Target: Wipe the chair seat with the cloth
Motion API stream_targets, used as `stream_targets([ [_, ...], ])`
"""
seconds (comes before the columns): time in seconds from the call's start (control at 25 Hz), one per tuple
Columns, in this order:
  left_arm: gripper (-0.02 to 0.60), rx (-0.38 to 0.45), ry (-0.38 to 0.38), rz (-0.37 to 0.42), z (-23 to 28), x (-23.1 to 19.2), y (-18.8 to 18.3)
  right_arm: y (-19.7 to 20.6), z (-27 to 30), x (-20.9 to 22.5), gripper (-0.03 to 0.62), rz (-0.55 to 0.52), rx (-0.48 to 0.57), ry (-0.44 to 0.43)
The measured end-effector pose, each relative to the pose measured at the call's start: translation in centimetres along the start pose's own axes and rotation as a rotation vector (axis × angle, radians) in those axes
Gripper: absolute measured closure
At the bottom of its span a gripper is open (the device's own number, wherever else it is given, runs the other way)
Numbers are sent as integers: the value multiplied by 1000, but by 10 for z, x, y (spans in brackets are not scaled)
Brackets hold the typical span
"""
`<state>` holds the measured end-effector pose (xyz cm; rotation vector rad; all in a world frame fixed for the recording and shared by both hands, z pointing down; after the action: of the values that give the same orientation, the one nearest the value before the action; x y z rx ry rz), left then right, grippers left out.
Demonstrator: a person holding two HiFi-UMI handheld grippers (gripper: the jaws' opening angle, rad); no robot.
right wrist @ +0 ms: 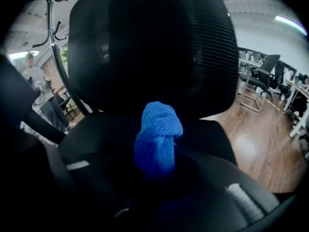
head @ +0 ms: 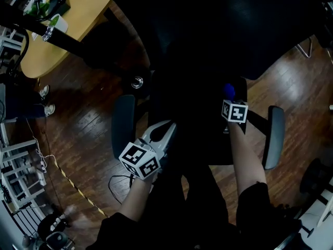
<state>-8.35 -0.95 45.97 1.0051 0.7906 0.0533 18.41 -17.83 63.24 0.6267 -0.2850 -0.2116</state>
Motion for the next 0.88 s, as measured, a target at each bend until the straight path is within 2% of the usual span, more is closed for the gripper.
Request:
stream_targets([
  [0.12,578,17,-22,-12,-13,-3,0,1,22,-70,554,-38,-45,-138],
  [0.24,578,28,-38,-19,-24,-7,-2,7,39,-142,554,-132,-91,-239],
  [0.36,578,42,-51,-31,-34,-11,-4,18,47,-214,554,-154,-123,-383],
  [0.48,578,64,-59,-45,-40,-14,-6,35,53,-258,554,-187,-158,-446],
  [0.56,578,74,-61,-55,-42,-16,-8,41,54,-271,554,-204,-158,-444],
  [0.72,578,72,-49,-54,-41,-15,-6,38,51,-270,554,-211,-90,-443],
  [0.88,578,51,-37,-46,-38,-19,-4,48,54,-252,554,-201,-116,-408],
])
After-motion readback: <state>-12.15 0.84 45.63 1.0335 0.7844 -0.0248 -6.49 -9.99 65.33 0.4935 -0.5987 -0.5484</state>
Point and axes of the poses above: the fingertips, and each gripper's own axes: z forward along the fingers, x to its right, y out of its underside, the point moved 7 cm from there along -z, backward along the fingers, and after that the axes turned 1 degree about z, right-handed, at the moved point
